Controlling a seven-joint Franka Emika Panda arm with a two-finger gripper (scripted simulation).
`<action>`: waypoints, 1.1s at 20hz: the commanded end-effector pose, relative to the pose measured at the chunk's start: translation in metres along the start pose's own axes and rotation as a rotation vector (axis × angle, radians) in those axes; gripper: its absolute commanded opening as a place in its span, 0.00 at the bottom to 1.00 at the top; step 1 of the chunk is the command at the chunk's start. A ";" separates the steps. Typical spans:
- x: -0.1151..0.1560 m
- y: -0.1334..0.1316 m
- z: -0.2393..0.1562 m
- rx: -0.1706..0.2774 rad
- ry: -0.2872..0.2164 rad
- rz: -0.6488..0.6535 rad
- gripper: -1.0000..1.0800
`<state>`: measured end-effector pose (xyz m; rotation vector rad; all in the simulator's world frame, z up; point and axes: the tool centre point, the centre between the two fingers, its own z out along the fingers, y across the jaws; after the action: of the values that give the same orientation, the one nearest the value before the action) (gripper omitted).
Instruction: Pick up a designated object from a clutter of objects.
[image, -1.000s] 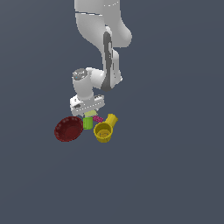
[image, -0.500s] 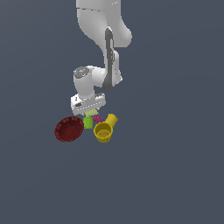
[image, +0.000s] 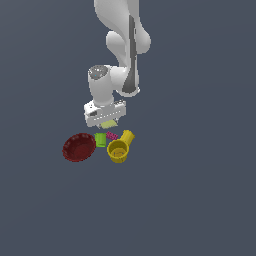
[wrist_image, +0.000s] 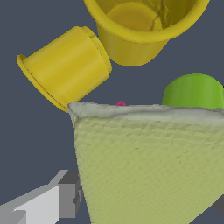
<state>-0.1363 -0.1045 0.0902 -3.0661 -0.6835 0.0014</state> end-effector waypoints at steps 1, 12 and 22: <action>0.007 -0.008 -0.017 -0.002 0.000 0.000 0.00; 0.042 -0.052 -0.106 -0.006 -0.002 0.001 0.00; 0.078 -0.096 -0.192 -0.005 -0.002 -0.001 0.00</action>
<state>-0.1081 0.0072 0.2679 -3.0711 -0.6858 0.0030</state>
